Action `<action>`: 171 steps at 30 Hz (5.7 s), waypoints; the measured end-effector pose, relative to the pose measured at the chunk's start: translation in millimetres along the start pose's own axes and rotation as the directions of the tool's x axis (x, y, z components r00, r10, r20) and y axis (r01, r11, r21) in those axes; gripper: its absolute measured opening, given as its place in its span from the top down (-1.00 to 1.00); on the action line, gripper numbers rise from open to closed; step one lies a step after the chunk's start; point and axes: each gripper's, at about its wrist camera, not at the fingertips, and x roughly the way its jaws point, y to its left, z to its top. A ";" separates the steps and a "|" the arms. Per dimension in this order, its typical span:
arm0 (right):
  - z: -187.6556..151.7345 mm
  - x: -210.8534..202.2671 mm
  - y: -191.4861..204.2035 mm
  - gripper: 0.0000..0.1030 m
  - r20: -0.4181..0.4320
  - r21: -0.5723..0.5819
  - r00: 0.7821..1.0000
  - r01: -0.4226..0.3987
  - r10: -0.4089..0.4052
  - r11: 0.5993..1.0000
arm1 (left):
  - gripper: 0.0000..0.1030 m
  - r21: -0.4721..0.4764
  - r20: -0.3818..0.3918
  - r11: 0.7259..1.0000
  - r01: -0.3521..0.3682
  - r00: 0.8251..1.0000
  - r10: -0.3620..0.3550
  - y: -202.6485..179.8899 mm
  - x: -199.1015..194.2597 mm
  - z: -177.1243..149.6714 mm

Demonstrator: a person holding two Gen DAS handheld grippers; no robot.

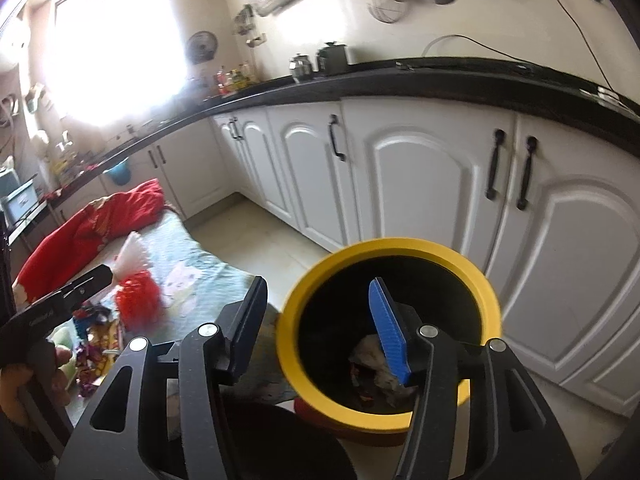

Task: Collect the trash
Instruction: 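Move both open tools back over the trash on the table, then grasp the red can with the left tool while the right tool grasps the white plastic strips, then carry the red can and white strips in both tools over the yellow bin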

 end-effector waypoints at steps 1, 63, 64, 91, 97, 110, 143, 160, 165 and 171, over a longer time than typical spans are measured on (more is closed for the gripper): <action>1.5 0.2 6.7 -0.02 0.000 -0.012 1.000 -0.012 0.012 1.000 | -0.79 -0.006 0.006 1.000 -0.006 1.000 0.006 4.0 -2.3 0.8; 36.4 170.4 210.0 0.78 -0.277 -0.117 0.885 -0.419 0.375 0.901 | 0.32 -0.512 -0.286 0.851 -0.121 0.958 -0.036 228.7 45.2 -2.5; 36.4 167.7 208.7 0.79 -0.271 -0.115 0.886 -0.419 0.377 0.901 | 0.36 -0.512 -0.280 0.851 -0.117 0.959 -0.037 228.1 45.2 -1.8; 50.2 85.4 164.0 0.85 -0.102 -0.124 0.915 -0.402 0.391 0.907 | 0.49 -0.411 -0.084 0.912 -0.005 0.996 -0.032 171.9 -14.6 37.1; 54.8 71.5 137.0 0.85 -0.071 -0.099 0.928 -0.371 0.365 0.923 | 0.50 -0.369 -0.055 0.929 0.031 0.997 -0.055 145.5 -20.8 47.1; 60.7 42.3 74.2 0.85 -0.010 -0.062 0.960 -0.280 0.280 0.958 | 0.50 -0.272 -0.046 0.957 0.097 0.992 -0.114 80.9 -14.3 57.1; 46.5 5.1 -59.4 0.85 0.062 0.098 0.997 -0.041 0.035 0.994 | 0.50 -0.108 -0.106 0.964 0.242 0.962 -0.253 -52.2 25.6 46.6; 19.1 1.2 -100.9 0.85 0.049 0.082 0.992 0.111 -0.115 0.990 | 0.50 -0.034 -0.159 0.959 0.282 0.945 -0.284 -110.6 56.3 26.2; 9.4 6.3 -111.3 0.85 0.024 0.092 0.990 0.138 -0.141 0.986 | 0.50 -0.010 -0.184 0.957 0.289 0.941 -0.286 -125.2 67.9 16.6; -1.5 14.4 -122.1 0.85 -0.011 0.112 0.987 0.163 -0.163 0.980 | 0.49 0.017 -0.215 0.956 0.291 0.935 -0.281 -138.8 82.2 4.8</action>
